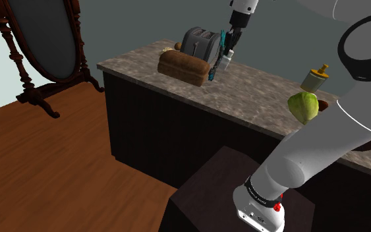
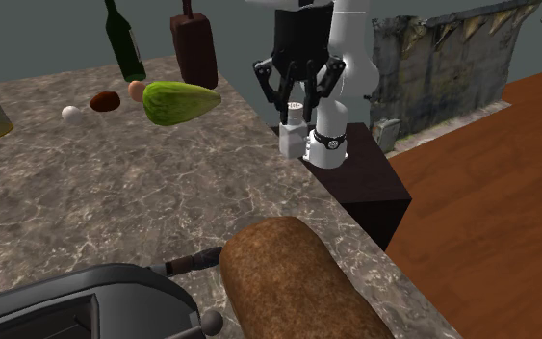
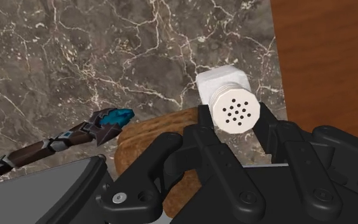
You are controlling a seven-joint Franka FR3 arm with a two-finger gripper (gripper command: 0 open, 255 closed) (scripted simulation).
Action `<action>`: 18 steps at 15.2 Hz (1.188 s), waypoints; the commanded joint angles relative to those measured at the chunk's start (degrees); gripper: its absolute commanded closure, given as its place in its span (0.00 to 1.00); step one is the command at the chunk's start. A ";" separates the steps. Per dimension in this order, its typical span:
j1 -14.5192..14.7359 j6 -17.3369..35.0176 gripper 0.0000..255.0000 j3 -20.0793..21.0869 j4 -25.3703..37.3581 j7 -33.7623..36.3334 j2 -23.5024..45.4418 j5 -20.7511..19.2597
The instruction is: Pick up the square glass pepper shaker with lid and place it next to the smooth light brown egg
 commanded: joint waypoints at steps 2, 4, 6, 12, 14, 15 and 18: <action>-0.93 -0.46 1.00 -0.94 -2.00 -1.72 -2.65 -1.05; -1.86 -0.51 1.00 -1.88 -4.33 -3.39 -5.28 -2.16; -2.83 -0.67 1.00 -2.91 -6.37 -5.13 -7.74 -3.30; -5.91 -1.58 1.00 -6.39 -10.78 -10.92 -14.03 -6.83; -6.95 -1.98 1.00 -7.72 -11.72 -13.04 -15.74 -8.03; -7.45 -2.19 1.00 -8.43 -12.09 -14.12 -16.53 -8.65; -8.94 -2.83 1.00 -10.67 -12.81 -17.53 -18.56 -10.46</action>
